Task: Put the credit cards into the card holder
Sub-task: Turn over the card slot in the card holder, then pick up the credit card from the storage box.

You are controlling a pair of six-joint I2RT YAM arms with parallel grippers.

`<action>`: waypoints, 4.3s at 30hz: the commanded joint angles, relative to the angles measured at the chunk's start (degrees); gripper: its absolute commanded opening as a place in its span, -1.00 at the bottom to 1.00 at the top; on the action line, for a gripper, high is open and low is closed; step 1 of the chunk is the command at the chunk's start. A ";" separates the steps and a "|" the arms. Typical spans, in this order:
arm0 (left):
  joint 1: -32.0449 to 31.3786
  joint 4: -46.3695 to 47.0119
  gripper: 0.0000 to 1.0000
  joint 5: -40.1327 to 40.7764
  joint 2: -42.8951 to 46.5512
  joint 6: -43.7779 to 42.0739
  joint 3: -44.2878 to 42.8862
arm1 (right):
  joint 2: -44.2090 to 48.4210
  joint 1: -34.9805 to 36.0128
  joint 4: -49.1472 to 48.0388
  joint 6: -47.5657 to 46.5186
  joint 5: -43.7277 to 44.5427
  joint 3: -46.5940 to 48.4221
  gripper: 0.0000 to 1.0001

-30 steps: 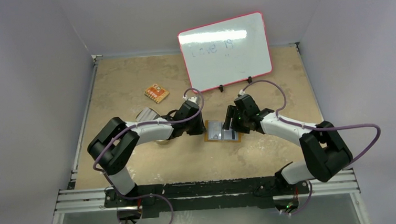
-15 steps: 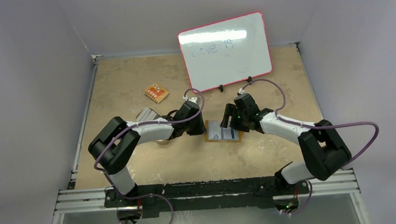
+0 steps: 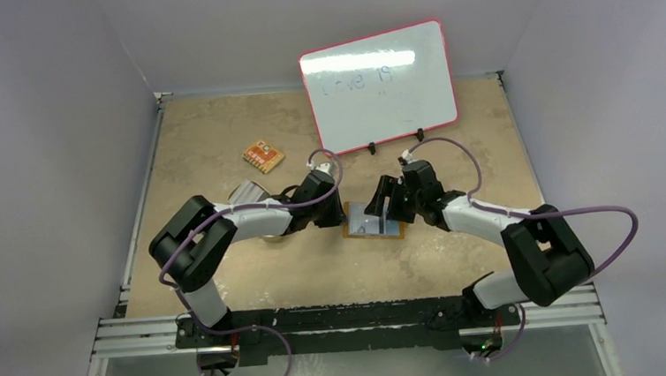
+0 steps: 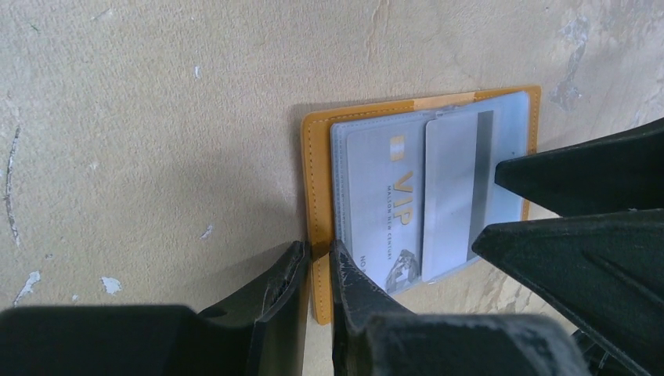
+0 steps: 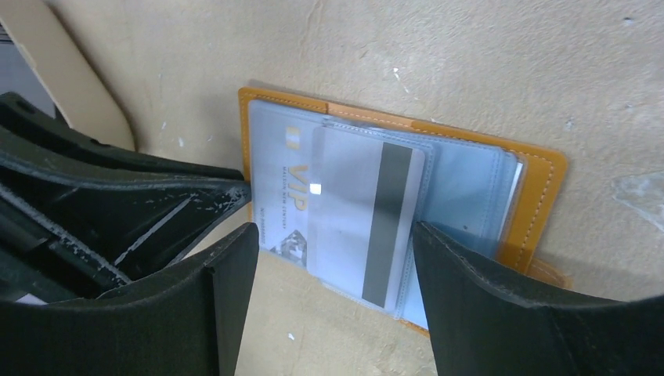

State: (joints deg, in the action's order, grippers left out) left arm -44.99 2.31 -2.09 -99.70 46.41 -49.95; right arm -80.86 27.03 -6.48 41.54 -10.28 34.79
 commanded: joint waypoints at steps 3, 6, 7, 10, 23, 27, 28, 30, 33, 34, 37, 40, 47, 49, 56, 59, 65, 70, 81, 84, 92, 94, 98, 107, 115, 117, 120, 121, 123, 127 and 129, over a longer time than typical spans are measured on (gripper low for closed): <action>0.19 3.11 -0.72 -0.73 -0.30 0.95 0.14 | 1.81 -0.74 -8.64 2.56 -10.81 -1.99 0.47; 0.17 3.19 -0.72 -0.81 -0.38 1.05 0.12 | 2.63 -1.81 -11.51 3.39 -13.35 -2.77 0.47; 0.17 3.17 -0.72 -0.81 -0.40 1.03 0.16 | 2.82 -2.23 -12.16 3.67 -13.98 -2.83 0.47; 0.17 3.26 -0.72 -0.86 -0.50 1.02 0.13 | 3.24 -2.46 -13.92 3.72 -15.60 -3.00 0.46; 0.17 3.94 -0.72 -1.33 -0.22 1.56 0.29 | 5.27 -2.46 -17.00 6.24 -20.64 -3.10 0.45; 0.17 4.03 -0.72 -1.43 0.11 1.66 0.35 | 4.89 -2.48 -19.17 7.47 -22.03 -3.71 0.44; 0.17 4.02 -0.72 -1.43 0.08 1.74 0.38 | 4.73 -2.51 -19.45 7.50 -21.98 -3.79 0.44; 0.18 4.05 -0.72 -1.51 0.20 1.81 0.41 | 3.88 -2.47 -19.56 7.37 -22.05 -3.75 0.44; 0.17 4.21 -0.72 -1.38 0.65 2.09 0.60 | 2.51 -2.52 -20.01 7.11 -21.82 -3.93 0.44; 0.17 4.24 -0.73 -1.16 0.96 2.24 0.82 | 2.02 -2.50 -20.13 7.10 -21.73 -3.93 0.44; 0.21 4.32 -0.73 -0.21 2.97 2.67 1.17 | 0.80 -2.51 -19.14 6.16 -21.73 -3.13 0.43; 0.17 1.39 -0.72 1.97 6.34 1.64 0.38 | 1.12 -2.54 -15.89 4.46 -20.26 -1.72 0.43; 0.50 -15.02 -0.41 13.96 15.55 -9.47 -6.30 | 5.66 -2.52 -4.37 -2.91 -13.73 3.76 0.43; 1.10 -20.19 -0.27 17.81 17.87 -12.77 -7.52 | 7.38 -2.51 -2.15 -4.17 -11.98 4.77 0.43; 4.14 -36.48 0.08 33.16 23.97 -25.45 -10.45 | 10.74 -2.49 2.28 -6.54 -8.73 6.65 0.43; 5.87 -39.78 0.13 37.90 25.24 -29.89 -10.60 | 11.38 -2.50 2.40 -6.89 -8.61 6.74 0.43; 10.76 -42.60 0.21 39.37 24.01 -36.49 -10.18 | 11.72 -2.55 4.20 -8.42 -8.54 8.36 0.44; 11.28 -42.80 0.22 39.87 18.49 -35.91 -10.73 | 12.67 -2.52 4.54 -8.82 -8.26 8.79 0.44; 11.59 -42.36 0.22 42.25 9.25 -37.82 -13.59 | 12.46 -2.55 4.06 -8.70 -9.61 9.06 0.44; 11.59 -42.43 0.22 43.36 7.05 -37.81 -14.07 | 12.09 -2.57 3.84 -8.71 -9.84 9.00 0.44; 11.59 -42.98 0.19 46.57 3.23 -37.77 -14.73 | 12.05 -2.53 3.49 -8.68 -10.05 8.94 0.45; 11.59 -43.11 0.17 48.46 2.58 -37.65 -14.79 | 12.14 -2.61 3.53 -8.77 -10.18 8.90 0.44; 11.59 -44.00 0.07 49.71 1.34 -37.17 -15.47 | 12.30 -2.67 3.46 -8.79 -10.18 8.66 0.45; 11.59 -44.58 -0.09 50.44 1.11 -36.99 -16.14 | 12.66 -2.78 3.46 -8.88 -10.36 8.11 0.45; 11.58 -44.86 -0.27 49.86 0.99 -36.92 -16.30 | 12.37 -2.86 3.19 -8.85 -10.70 7.96 0.45; 11.59 -44.93 -0.31 49.55 0.86 -36.92 -16.31 | 12.27 -2.91 3.16 -8.85 -10.84 7.97 0.45; 11.59 -45.08 -0.38 48.99 0.82 -36.84 -16.35 | 12.04 -2.89 3.10 -8.87 -10.92 7.94 0.45; 11.66 -45.18 -0.40 48.86 0.76 -36.83 -16.39 | 11.96 -2.87 3.09 -8.92 -10.98 7.93 0.45; 11.62 -45.34 -0.45 48.71 0.77 -36.75 -16.49 | 11.89 -2.94 3.01 -8.88 -11.07 7.94 0.45; 11.59 -45.54 -0.52 48.30 0.91 -36.66 -16.52 | 11.78 -2.87 3.08 -8.94 -11.12 8.01 0.45; 11.59 -45.70 -0.57 48.00 0.98 -36.61 -16.64 | 11.71 -2.86 3.07 -9.00 -11.16 7.97 0.45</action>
State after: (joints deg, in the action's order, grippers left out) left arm -33.82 -42.57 44.49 -99.04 9.45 -64.29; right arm -69.01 24.32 -2.00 33.39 -20.47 41.39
